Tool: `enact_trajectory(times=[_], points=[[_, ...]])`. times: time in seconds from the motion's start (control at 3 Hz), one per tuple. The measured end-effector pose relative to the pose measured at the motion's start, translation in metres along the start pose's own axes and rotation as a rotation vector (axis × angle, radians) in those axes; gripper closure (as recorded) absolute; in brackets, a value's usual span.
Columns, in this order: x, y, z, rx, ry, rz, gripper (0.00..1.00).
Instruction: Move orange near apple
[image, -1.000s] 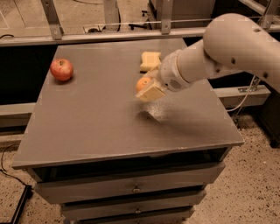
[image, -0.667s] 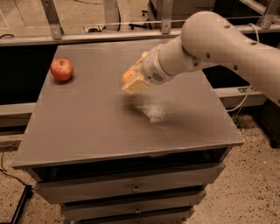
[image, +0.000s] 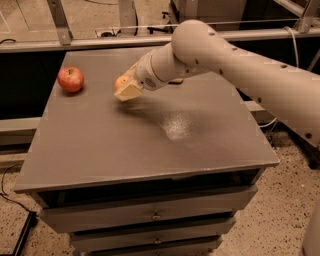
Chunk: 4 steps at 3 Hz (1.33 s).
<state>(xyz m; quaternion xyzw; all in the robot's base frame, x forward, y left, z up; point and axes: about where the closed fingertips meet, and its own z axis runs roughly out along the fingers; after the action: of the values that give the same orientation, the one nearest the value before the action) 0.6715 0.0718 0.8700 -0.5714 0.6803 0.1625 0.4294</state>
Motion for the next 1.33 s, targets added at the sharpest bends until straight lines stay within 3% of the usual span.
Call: enact_trajectory(times=[1.0, 1.33], points=[[-0.039, -0.005, 0.072, -0.081, -0.062, 0.028, 1.00], [-0.050, 0.002, 0.086, -0.114, -0.056, 0.028, 0.83]])
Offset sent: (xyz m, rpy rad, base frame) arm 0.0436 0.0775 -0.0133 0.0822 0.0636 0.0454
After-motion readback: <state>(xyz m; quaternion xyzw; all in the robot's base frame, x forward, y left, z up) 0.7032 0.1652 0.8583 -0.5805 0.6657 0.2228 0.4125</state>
